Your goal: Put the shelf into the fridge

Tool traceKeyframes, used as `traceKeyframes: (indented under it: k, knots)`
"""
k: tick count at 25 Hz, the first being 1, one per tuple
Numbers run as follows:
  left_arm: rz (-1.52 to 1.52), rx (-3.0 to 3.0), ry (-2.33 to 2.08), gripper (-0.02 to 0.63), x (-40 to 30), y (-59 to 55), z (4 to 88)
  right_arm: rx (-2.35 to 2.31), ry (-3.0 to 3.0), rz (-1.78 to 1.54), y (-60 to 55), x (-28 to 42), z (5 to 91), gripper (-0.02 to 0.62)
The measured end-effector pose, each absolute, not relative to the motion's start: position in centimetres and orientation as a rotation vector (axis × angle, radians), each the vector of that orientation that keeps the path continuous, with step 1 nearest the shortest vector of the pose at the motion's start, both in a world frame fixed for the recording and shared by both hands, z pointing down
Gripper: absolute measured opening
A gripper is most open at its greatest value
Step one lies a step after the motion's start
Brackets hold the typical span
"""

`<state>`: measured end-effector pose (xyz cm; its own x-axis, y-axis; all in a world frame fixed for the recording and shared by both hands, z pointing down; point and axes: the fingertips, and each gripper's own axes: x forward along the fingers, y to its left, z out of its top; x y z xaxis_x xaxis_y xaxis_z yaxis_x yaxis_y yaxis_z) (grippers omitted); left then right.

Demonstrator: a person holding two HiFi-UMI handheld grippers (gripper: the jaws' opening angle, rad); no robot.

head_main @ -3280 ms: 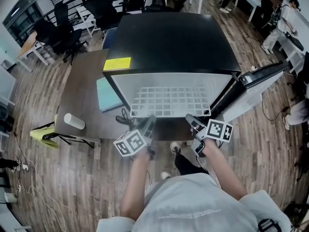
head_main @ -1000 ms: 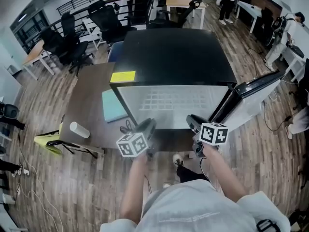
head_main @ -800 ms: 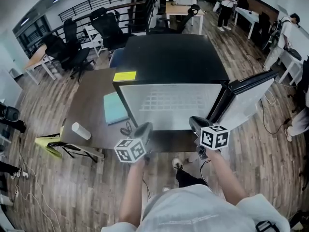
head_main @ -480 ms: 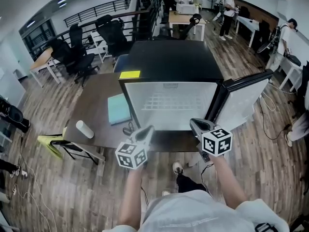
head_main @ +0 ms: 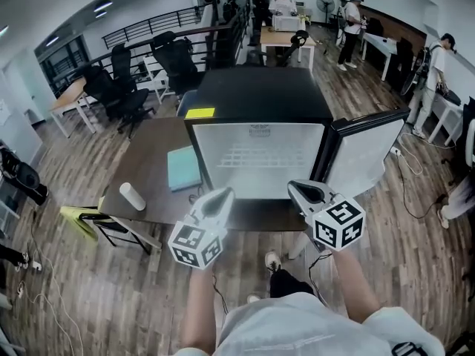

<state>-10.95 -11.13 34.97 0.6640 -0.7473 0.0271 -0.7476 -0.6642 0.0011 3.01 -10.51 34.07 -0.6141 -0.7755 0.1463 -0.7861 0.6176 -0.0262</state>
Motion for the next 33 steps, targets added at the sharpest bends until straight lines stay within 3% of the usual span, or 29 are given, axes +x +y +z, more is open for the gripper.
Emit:
traceKeyframes:
  k: [10, 33]
  knots:
    - [0.041, 2.977, -1.302, 0.020, -9.8, -8.2, 31.4, 1.260, -2.699, -0.095, -8.0, 2.3, 30.6, 0.015]
    - [0.043, 2.949, -1.374, 0.020, -9.7, -9.6, 32.3, 1.244, -2.723, -0.071, -9.7, 2.8, 31.3, 0.015]
